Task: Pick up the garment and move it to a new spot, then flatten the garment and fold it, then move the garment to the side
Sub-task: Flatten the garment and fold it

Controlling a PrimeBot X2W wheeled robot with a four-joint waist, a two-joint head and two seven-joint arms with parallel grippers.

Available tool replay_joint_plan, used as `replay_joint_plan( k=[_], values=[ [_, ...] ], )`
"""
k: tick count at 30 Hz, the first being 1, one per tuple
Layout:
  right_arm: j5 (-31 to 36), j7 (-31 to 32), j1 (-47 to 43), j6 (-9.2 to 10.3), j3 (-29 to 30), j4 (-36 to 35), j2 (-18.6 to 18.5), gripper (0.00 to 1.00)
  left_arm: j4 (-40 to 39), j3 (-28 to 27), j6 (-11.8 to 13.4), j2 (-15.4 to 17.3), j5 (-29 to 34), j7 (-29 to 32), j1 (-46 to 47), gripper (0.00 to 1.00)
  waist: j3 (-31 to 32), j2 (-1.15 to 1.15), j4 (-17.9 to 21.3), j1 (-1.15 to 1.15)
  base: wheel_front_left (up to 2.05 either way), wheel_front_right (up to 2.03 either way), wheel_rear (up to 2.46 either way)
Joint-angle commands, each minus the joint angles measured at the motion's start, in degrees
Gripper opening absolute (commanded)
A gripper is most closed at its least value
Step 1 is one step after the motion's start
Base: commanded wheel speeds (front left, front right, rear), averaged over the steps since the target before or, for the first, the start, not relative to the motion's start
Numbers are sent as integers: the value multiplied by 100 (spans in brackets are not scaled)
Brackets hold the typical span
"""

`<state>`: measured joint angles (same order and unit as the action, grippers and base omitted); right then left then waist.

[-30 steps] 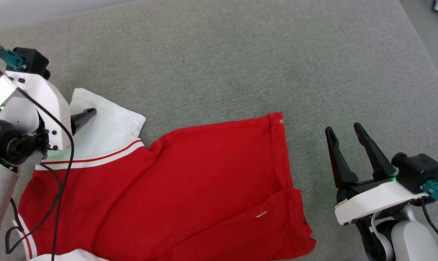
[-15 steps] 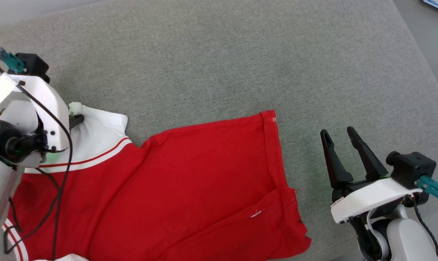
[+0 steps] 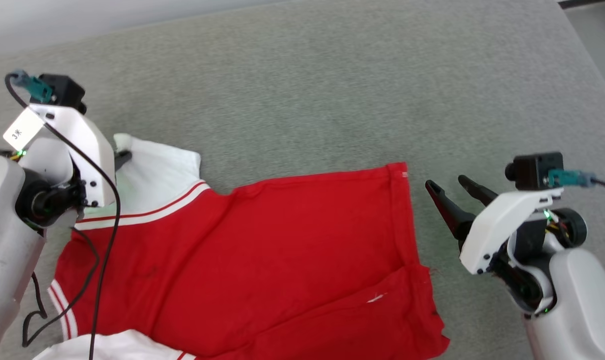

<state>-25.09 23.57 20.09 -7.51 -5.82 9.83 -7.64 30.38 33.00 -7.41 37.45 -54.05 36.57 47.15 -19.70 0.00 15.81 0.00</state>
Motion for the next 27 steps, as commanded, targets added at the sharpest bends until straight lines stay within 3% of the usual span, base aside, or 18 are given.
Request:
replay_joint_plan(
  k=[1,9,16,17,18,20,21,27],
  values=[
    [-63,225,186,5,-37,49,-88,100,-108,-13,-12,11,64,-95,75,0,53,0,-184,0,0,0,0],
    [-91,1457,921,5,-366,538,-453,100,-722,-17,23,8,121,-386,-56,0,2,0,-669,0,0,0,0],
    [-141,2150,1055,5,-811,1532,-566,100,-1087,-42,35,43,75,-612,-344,0,1,0,-935,0,0,0,0],
    [-171,2232,1034,4,-874,1685,-560,95,-1123,-47,41,54,65,-643,-394,0,15,0,-958,0,0,0,0],
    [-175,2297,1001,4,-960,1816,-557,44,-1152,-52,45,65,47,-670,-452,0,37,0,-983,0,0,0,0],
    [-331,2342,929,2,-1038,2008,-509,12,-1194,-70,60,57,29,-743,-548,0,96,0,-1038,0,0,0,0],
    [-339,2280,931,-5,-1081,2036,-526,0,-1214,-74,68,56,8,-779,-606,0,131,0,-1060,0,0,0,0],
    [-473,1875,1154,4,-1018,1933,-747,0,-1285,-151,110,104,18,-1067,-858,0,363,0,-1130,0,0,0,0]
  ],
)
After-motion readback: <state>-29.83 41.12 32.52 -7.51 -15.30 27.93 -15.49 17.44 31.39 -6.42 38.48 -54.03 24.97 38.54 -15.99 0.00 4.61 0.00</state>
